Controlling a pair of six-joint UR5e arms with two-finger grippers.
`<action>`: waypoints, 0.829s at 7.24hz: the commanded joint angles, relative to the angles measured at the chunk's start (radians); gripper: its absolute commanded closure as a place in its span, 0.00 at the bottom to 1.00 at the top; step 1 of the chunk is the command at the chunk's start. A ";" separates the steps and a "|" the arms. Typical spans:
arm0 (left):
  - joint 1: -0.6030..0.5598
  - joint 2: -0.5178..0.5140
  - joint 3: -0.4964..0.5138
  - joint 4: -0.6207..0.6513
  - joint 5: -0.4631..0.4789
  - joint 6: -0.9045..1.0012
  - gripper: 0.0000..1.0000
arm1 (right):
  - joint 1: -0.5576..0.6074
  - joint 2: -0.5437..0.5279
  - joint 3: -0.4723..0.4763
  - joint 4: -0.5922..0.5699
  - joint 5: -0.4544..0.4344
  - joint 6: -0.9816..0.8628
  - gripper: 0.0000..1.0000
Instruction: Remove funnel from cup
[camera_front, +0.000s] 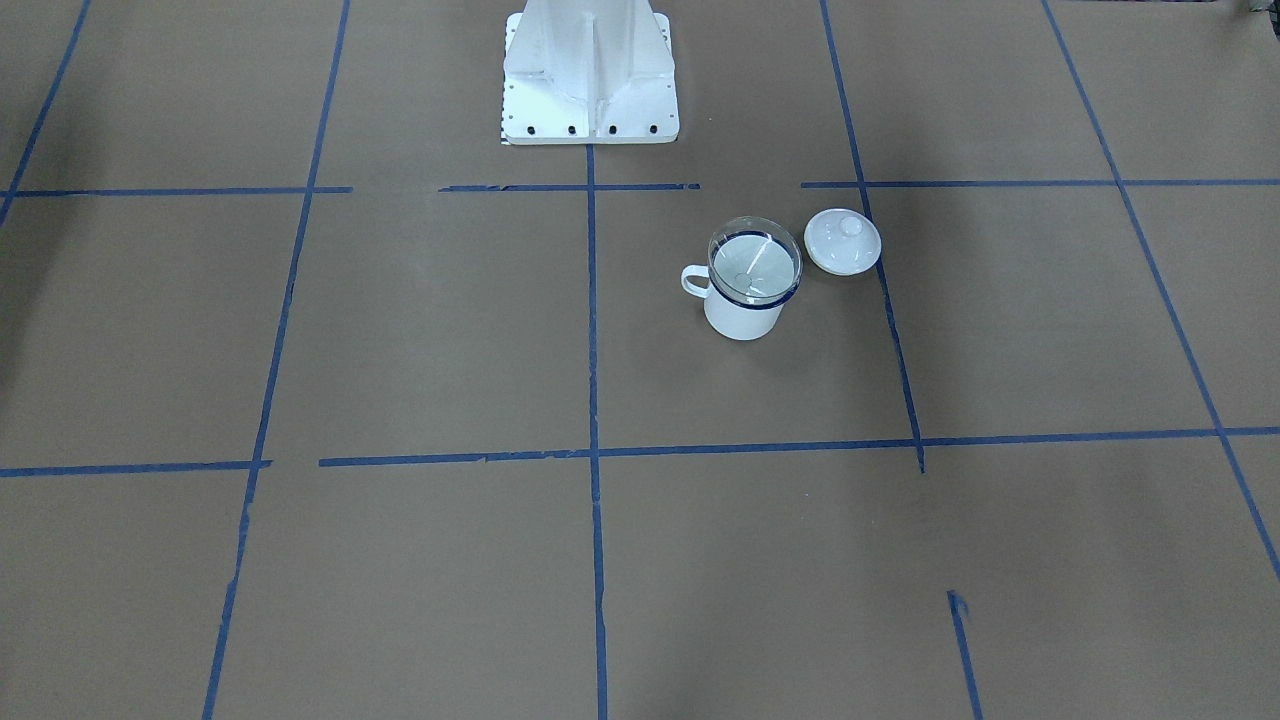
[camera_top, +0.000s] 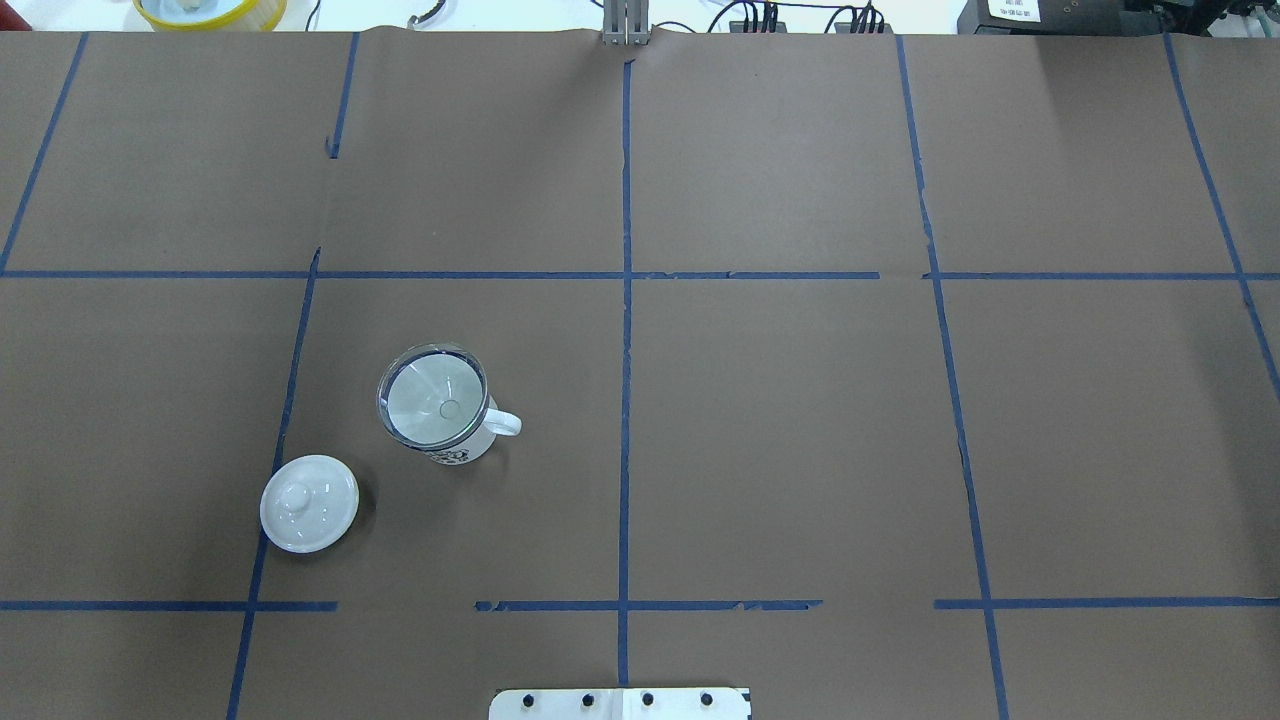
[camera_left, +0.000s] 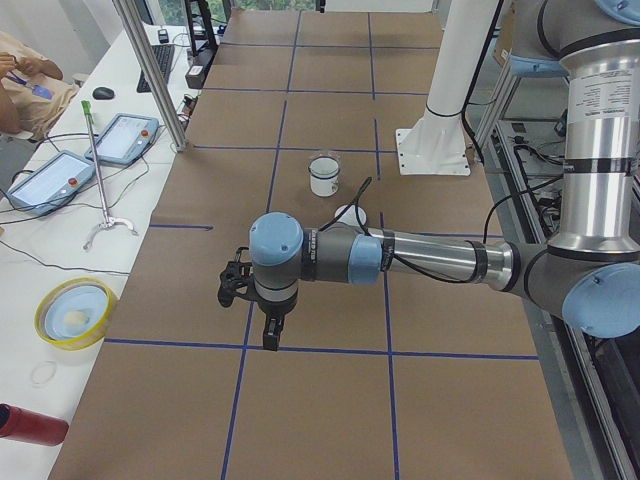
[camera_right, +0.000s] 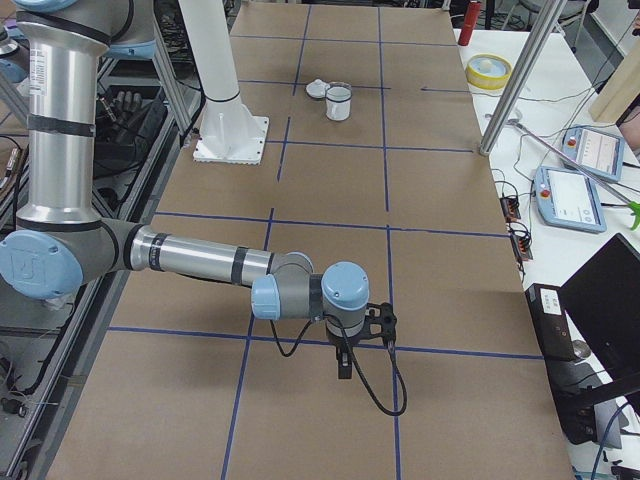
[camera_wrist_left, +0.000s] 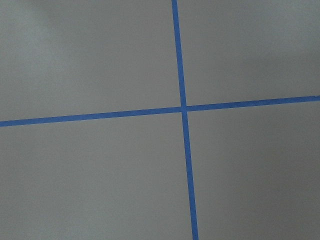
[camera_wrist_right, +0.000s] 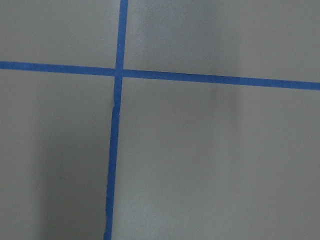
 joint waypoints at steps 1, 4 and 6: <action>0.003 0.003 -0.005 -0.007 0.000 -0.003 0.00 | 0.000 0.000 0.000 0.000 -0.001 0.000 0.00; 0.016 0.003 -0.085 -0.035 -0.008 -0.145 0.00 | 0.000 0.000 0.000 0.000 0.000 0.000 0.00; 0.094 0.003 -0.165 -0.019 0.003 -0.260 0.00 | 0.000 0.000 0.000 0.000 -0.001 0.000 0.00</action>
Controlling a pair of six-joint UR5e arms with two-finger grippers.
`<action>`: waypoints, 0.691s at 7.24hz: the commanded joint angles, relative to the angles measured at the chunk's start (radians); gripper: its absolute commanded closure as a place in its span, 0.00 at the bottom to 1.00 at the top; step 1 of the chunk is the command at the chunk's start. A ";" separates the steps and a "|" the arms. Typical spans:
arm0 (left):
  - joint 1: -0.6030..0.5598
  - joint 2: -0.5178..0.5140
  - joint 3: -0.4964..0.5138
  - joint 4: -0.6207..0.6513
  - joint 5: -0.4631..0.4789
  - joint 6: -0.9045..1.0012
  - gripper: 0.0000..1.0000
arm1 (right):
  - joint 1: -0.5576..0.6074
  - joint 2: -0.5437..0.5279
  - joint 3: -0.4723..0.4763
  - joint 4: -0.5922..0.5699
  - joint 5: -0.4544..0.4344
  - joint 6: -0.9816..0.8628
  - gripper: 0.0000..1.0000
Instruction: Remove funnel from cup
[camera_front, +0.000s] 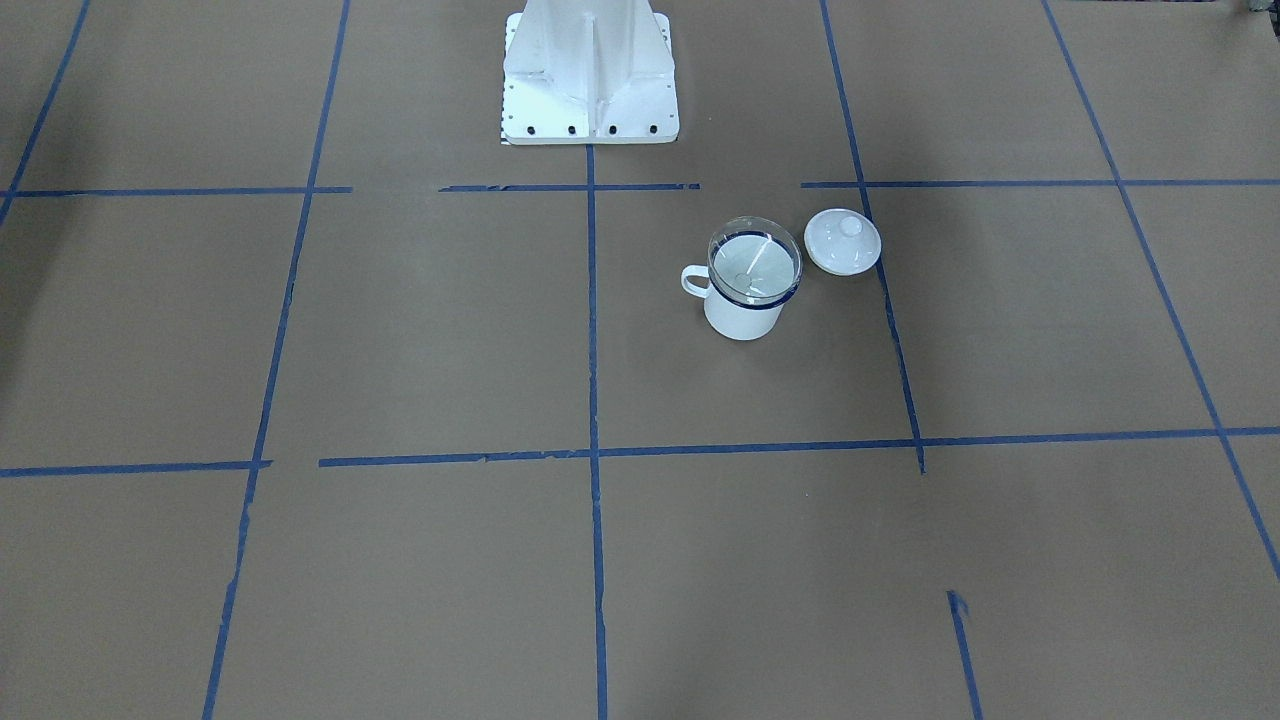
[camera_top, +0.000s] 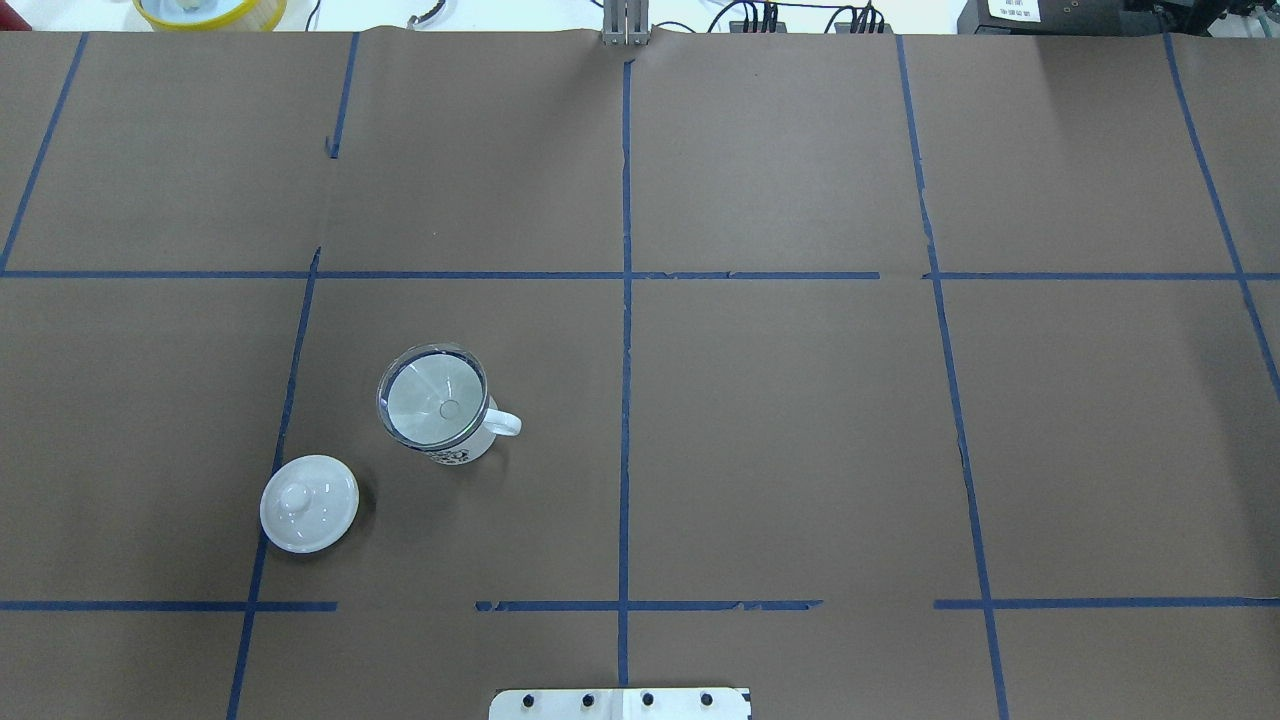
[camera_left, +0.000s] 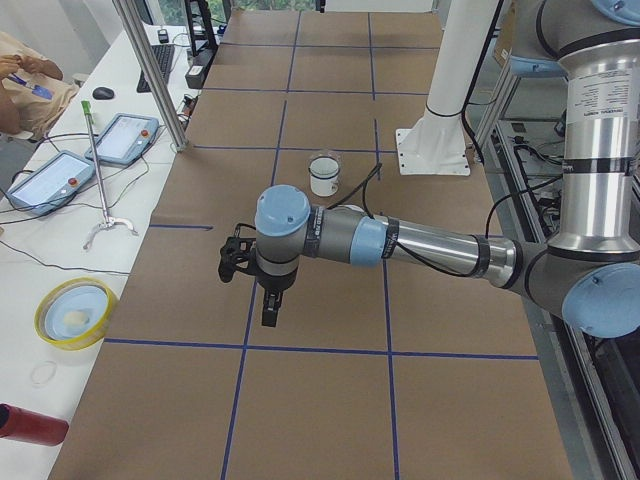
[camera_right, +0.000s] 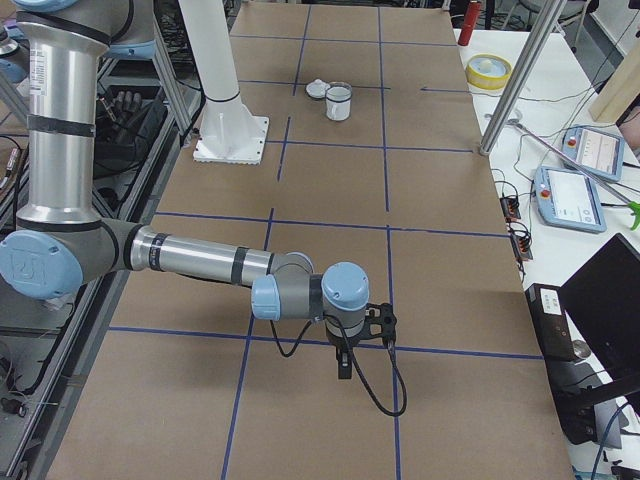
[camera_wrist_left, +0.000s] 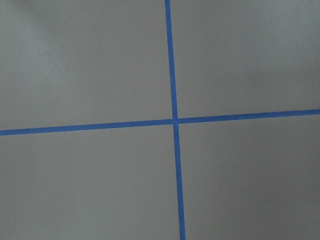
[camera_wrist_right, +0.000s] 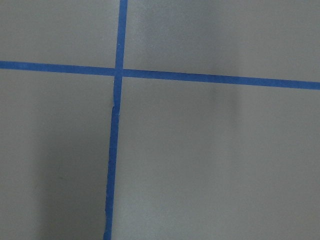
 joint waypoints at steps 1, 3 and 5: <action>0.107 -0.008 -0.109 0.004 0.008 -0.249 0.00 | 0.000 0.000 0.000 0.000 0.001 0.000 0.00; 0.266 -0.013 -0.250 0.004 0.012 -0.552 0.00 | 0.000 0.000 0.000 0.000 0.001 0.000 0.00; 0.471 -0.135 -0.315 0.009 0.097 -0.936 0.00 | 0.000 0.000 0.000 0.000 -0.001 0.000 0.00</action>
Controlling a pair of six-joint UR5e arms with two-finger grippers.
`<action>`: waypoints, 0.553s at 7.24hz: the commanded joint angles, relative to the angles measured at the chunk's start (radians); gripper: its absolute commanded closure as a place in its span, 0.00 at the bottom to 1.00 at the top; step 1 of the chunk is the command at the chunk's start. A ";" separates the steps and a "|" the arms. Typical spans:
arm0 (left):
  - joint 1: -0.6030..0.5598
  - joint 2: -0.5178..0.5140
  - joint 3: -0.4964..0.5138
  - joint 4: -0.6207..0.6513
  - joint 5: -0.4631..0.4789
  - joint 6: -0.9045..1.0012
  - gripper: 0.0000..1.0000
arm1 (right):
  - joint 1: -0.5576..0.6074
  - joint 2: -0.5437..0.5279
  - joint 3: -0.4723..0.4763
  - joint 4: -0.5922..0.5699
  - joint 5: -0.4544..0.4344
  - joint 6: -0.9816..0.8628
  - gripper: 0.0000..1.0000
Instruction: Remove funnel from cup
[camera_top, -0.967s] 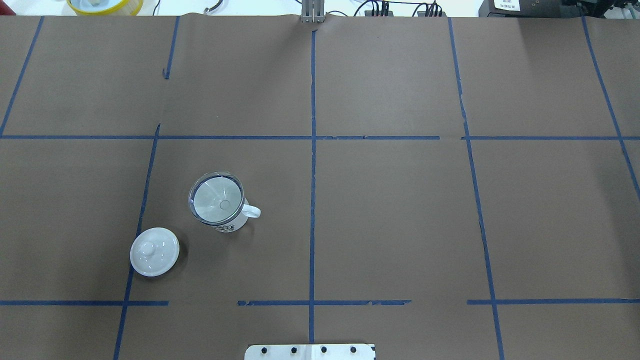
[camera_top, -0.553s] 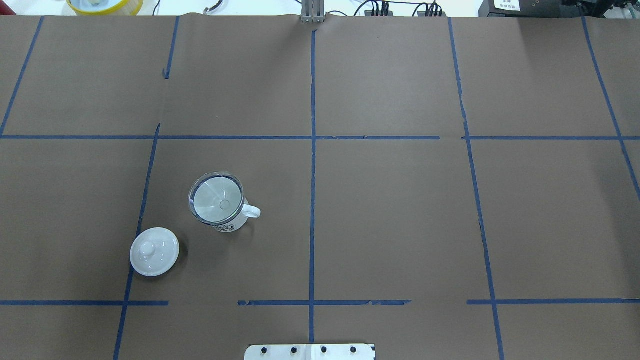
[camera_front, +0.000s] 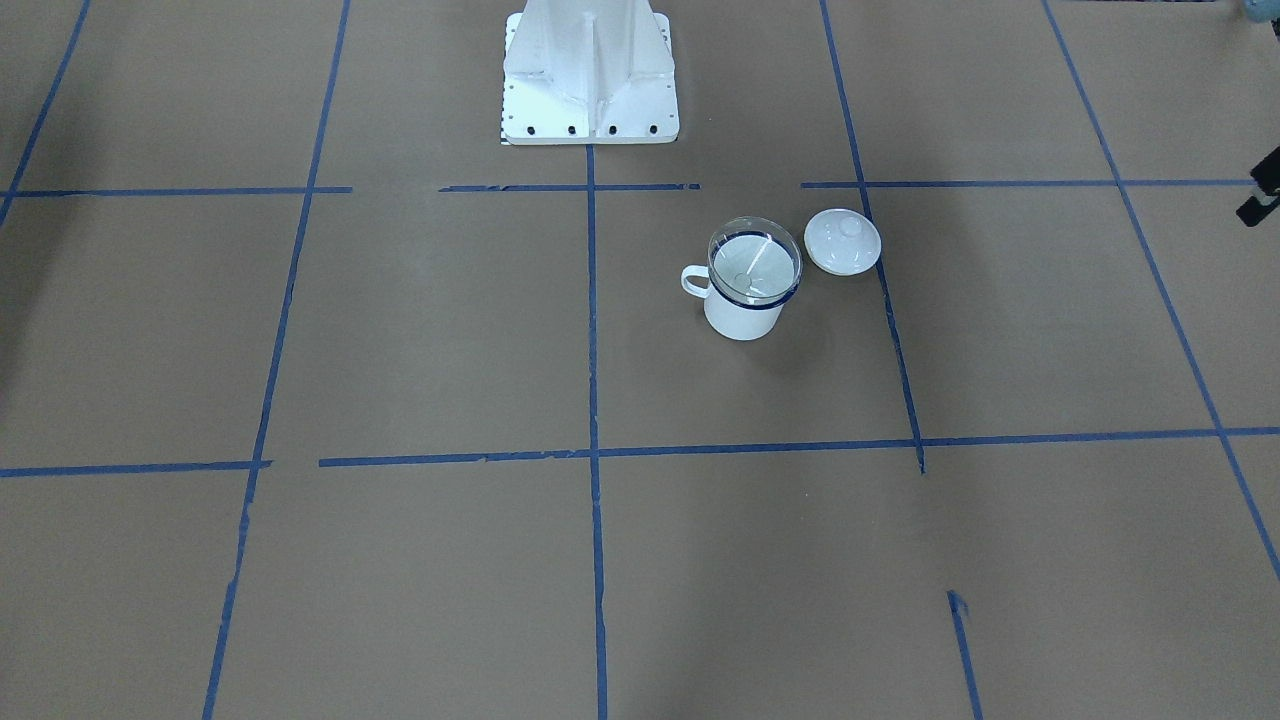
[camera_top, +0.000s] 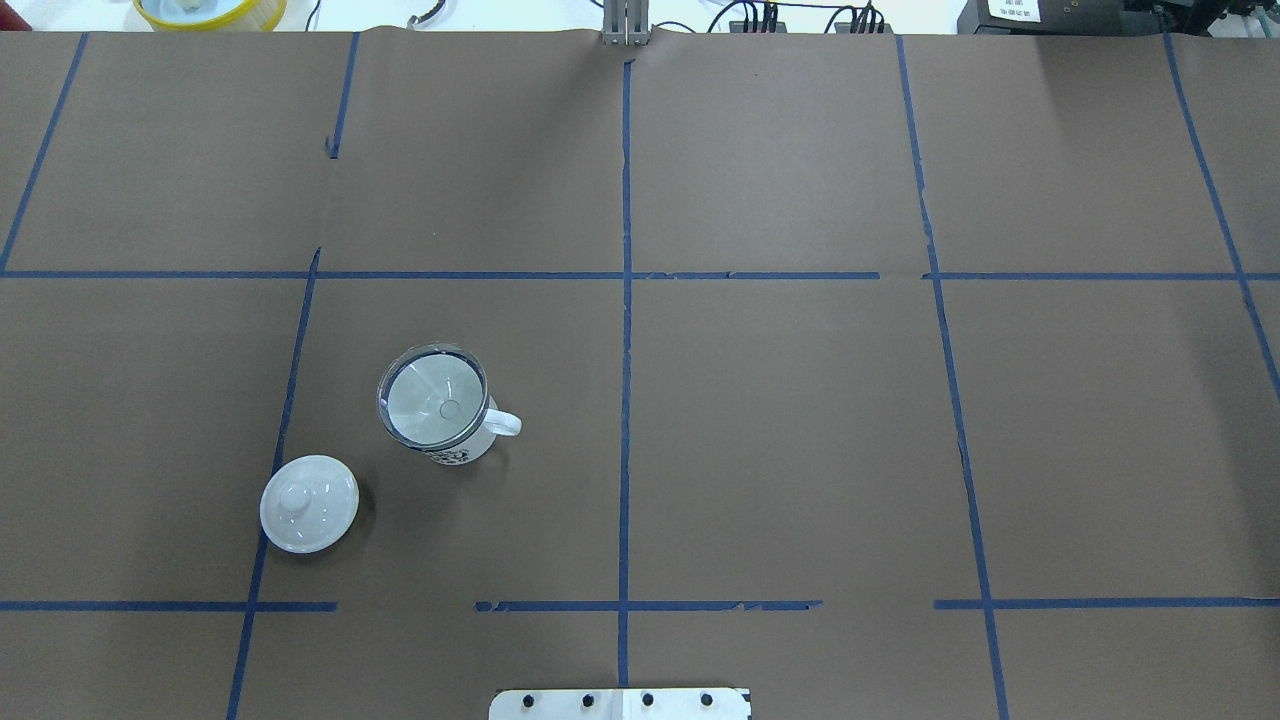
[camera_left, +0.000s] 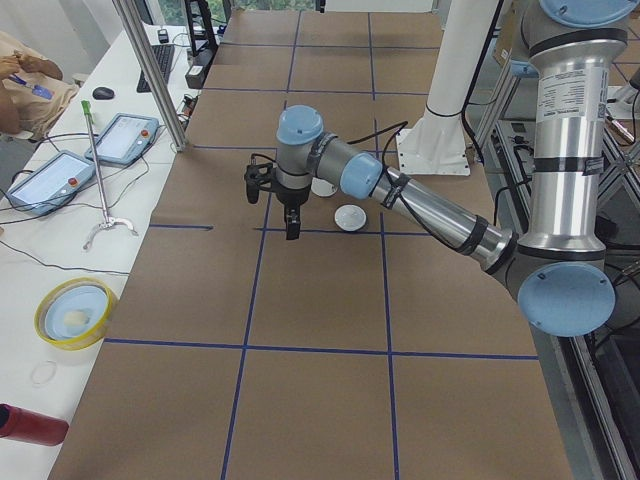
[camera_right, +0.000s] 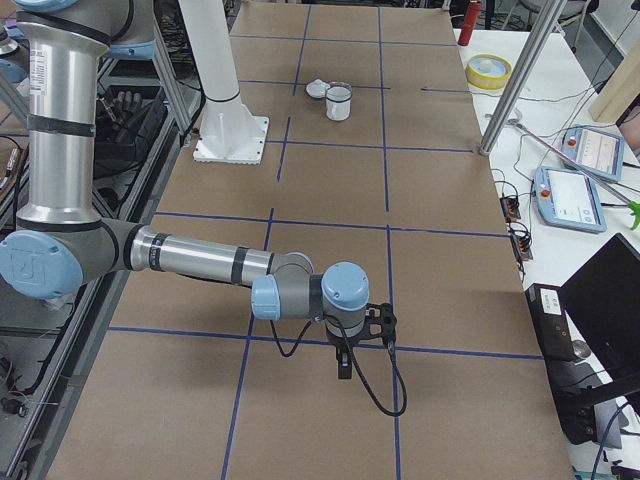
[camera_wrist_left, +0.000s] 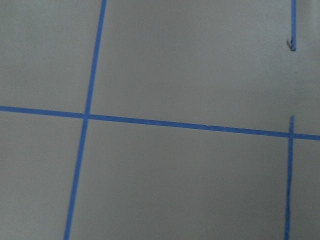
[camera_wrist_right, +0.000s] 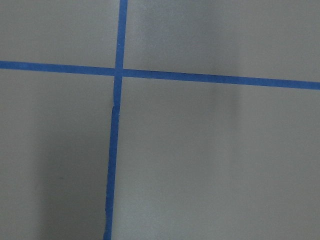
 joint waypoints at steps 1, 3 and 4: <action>0.234 -0.165 -0.028 0.022 0.120 -0.392 0.00 | 0.000 0.000 0.000 0.000 0.000 0.000 0.00; 0.380 -0.372 0.018 0.201 0.169 -0.513 0.00 | 0.000 0.000 0.000 0.000 0.000 0.000 0.00; 0.450 -0.455 0.049 0.248 0.203 -0.573 0.00 | 0.000 0.000 0.000 0.000 0.000 0.000 0.00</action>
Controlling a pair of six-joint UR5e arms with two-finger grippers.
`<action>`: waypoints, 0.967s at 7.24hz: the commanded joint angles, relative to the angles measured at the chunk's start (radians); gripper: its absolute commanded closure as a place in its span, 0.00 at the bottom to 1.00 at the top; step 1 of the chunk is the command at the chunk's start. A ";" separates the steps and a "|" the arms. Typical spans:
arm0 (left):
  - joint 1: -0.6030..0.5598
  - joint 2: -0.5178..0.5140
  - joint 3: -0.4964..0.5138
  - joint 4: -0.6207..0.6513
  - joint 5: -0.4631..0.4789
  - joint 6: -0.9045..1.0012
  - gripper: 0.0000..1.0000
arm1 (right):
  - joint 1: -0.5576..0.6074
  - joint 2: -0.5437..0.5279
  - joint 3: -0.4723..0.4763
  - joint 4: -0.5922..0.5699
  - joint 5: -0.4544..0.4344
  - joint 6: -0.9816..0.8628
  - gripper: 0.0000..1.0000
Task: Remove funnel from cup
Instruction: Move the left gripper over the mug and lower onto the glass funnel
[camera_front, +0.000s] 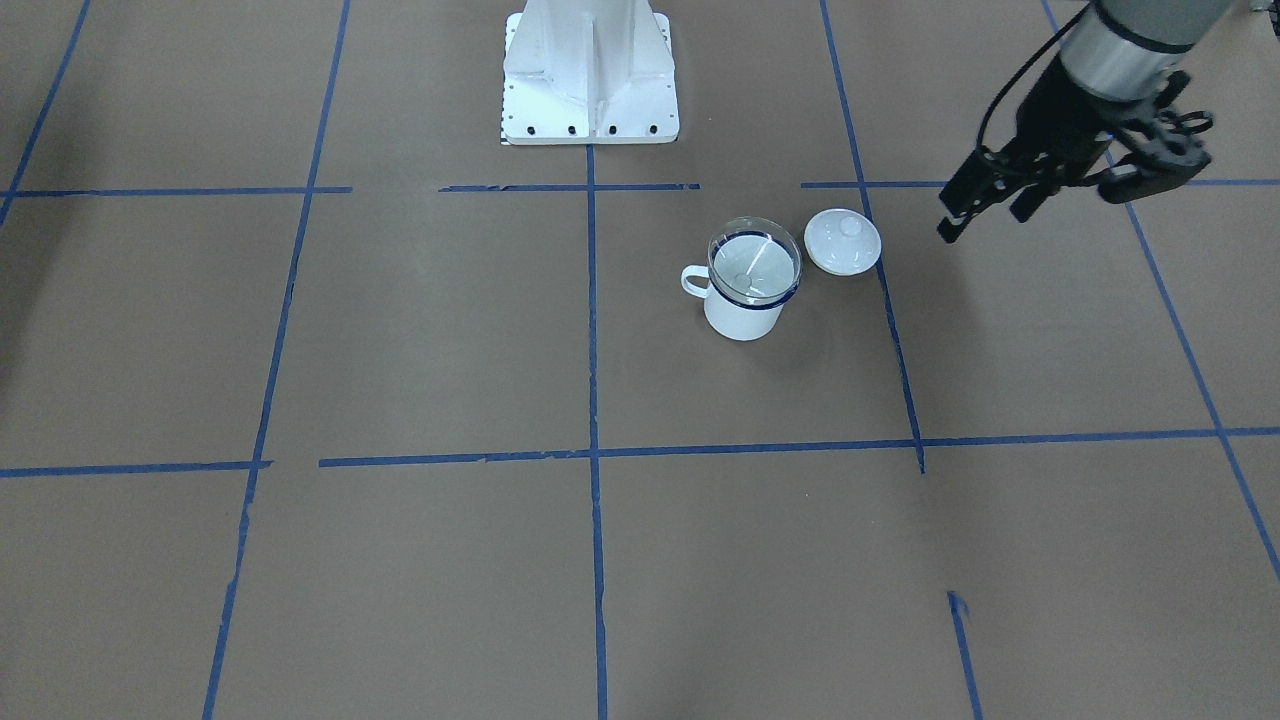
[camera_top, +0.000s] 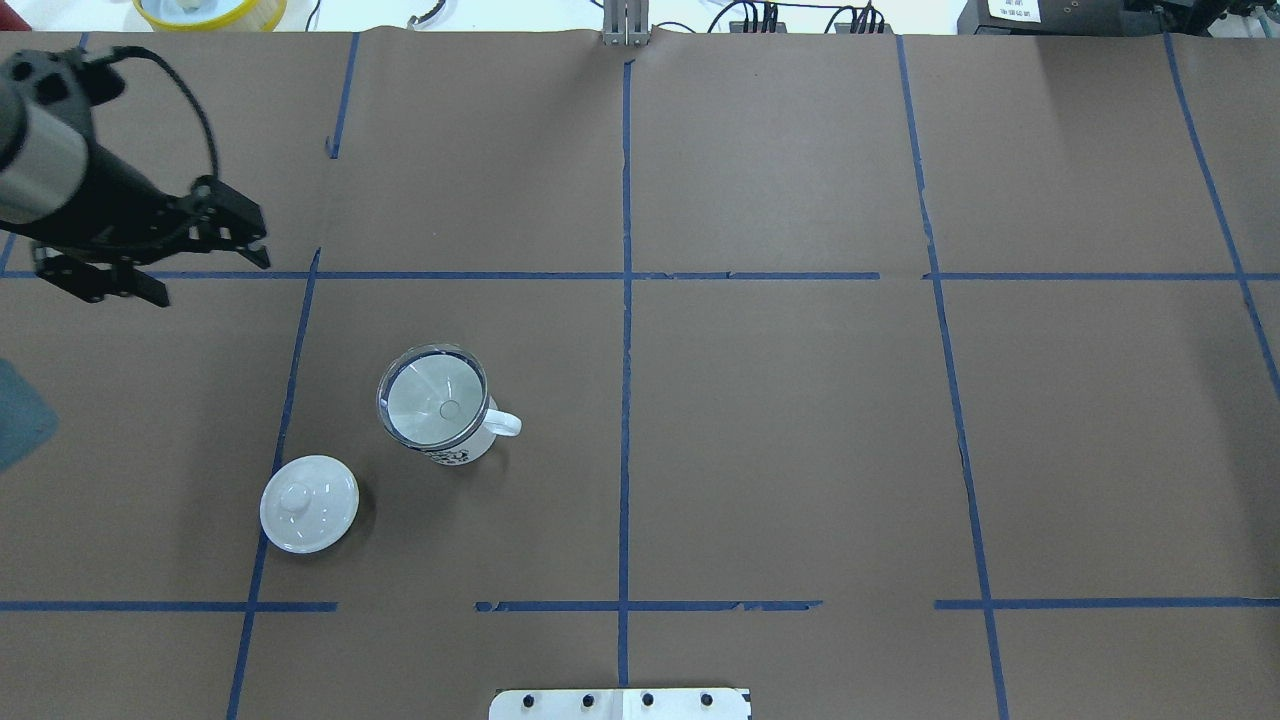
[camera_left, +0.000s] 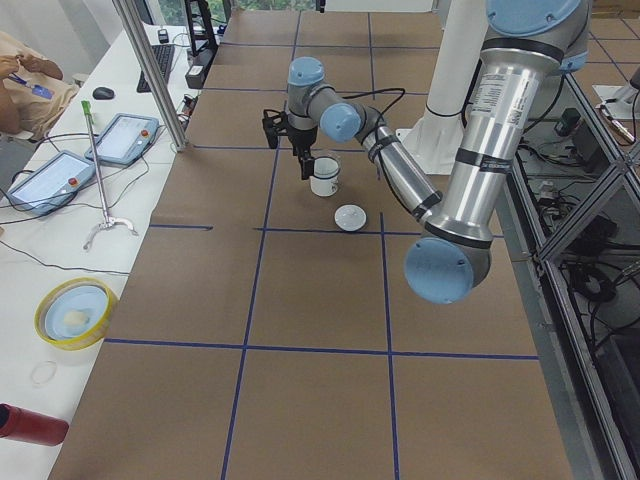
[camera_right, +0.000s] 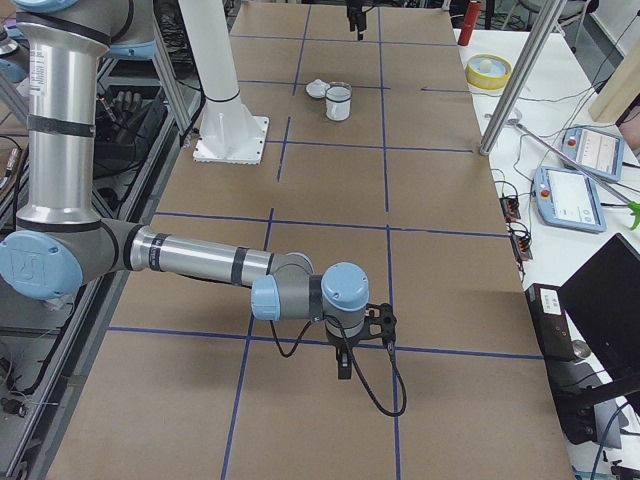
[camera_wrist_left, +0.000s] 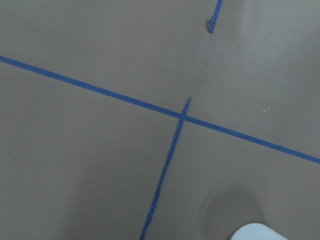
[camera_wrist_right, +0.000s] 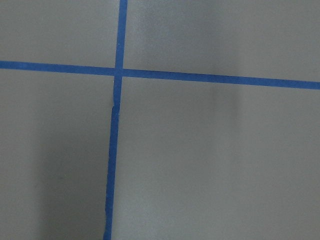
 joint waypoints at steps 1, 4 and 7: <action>0.159 -0.162 0.076 0.077 0.049 -0.141 0.03 | 0.000 0.000 0.000 0.000 -0.001 0.000 0.00; 0.230 -0.266 0.219 -0.038 0.043 -0.184 0.03 | 0.000 0.000 0.002 0.000 0.000 0.000 0.00; 0.252 -0.252 0.328 -0.176 0.044 -0.191 0.07 | 0.000 0.000 0.002 0.000 0.000 0.000 0.00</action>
